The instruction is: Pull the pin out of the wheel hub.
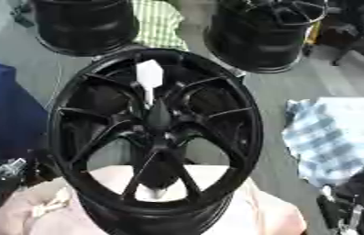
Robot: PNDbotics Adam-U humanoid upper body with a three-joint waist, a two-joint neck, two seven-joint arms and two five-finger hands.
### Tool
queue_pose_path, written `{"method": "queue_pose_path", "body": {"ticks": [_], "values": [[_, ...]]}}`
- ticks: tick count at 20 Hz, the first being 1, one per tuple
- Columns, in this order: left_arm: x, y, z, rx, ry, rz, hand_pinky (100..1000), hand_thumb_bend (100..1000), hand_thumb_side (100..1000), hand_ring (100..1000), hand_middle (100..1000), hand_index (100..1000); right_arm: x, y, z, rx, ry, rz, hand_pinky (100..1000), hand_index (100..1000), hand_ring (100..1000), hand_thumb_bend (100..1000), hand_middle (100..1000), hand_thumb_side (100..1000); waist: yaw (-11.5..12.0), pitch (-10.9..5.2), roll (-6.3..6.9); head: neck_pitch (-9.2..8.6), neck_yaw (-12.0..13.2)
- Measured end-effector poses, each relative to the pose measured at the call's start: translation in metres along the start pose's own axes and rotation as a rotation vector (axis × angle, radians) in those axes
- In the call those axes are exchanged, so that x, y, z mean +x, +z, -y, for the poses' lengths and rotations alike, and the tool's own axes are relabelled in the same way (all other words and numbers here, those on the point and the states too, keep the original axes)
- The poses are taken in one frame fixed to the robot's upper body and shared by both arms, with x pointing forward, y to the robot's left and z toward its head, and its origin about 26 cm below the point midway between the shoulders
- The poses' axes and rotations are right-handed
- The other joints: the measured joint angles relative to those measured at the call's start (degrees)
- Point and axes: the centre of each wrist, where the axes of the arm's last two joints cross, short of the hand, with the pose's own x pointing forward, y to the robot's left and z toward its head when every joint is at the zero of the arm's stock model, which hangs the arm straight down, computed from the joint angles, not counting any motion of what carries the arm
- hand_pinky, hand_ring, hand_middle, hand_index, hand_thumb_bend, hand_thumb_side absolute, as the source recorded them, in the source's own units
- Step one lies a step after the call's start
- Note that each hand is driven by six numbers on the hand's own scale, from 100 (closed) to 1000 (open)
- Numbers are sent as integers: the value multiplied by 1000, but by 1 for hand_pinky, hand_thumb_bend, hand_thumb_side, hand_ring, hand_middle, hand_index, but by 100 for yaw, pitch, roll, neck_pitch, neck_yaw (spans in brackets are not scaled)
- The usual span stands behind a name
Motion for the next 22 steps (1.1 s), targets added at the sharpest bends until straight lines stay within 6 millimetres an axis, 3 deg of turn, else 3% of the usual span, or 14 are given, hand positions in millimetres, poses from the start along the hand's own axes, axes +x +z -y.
{"method": "queue_pose_path", "body": {"ticks": [11, 12, 13, 14, 15, 16, 22], "values": [[0, 1, 0, -10, 8, -7, 610, 100, 887, 595, 624, 831, 1, -3, 10, -54, -13, 11, 627, 889, 652, 100, 669, 458, 3, -66, -44, 0, 2], [-1, 1, 1, -12, 11, -10, 610, 100, 888, 595, 624, 831, 3, -8, 15, -68, -2, 22, 631, 890, 654, 100, 679, 1000, 2, -81, -61, 0, 3], [-1, 2, 1, -13, 14, -14, 610, 100, 892, 595, 624, 831, 8, -13, 21, -83, 10, 39, 636, 892, 656, 100, 673, 431, 2, -97, -75, 0, 3], [-2, 3, 2, -15, 17, -18, 610, 100, 893, 595, 624, 831, 13, -20, 28, -100, 23, 60, 637, 892, 656, 100, 674, 430, 3, -121, -92, 0, 4], [-1, 4, 2, -16, 18, -19, 610, 100, 897, 595, 625, 831, 22, -27, 34, -118, 35, 90, 649, 897, 663, 100, 682, 595, 10, -149, -113, 0, 5], [-1, 4, 2, -18, 20, -21, 610, 100, 896, 595, 625, 831, 33, -35, 39, -132, 46, 125, 649, 897, 663, 100, 682, 410, 27, -174, -134, 0, 5], [2, 4, 2, -30, 24, -29, 611, 100, 898, 596, 626, 832, 110, -63, 53, -116, 79, 403, 695, 909, 687, 100, 706, 365, 113, -267, -246, 1, -52]]}}
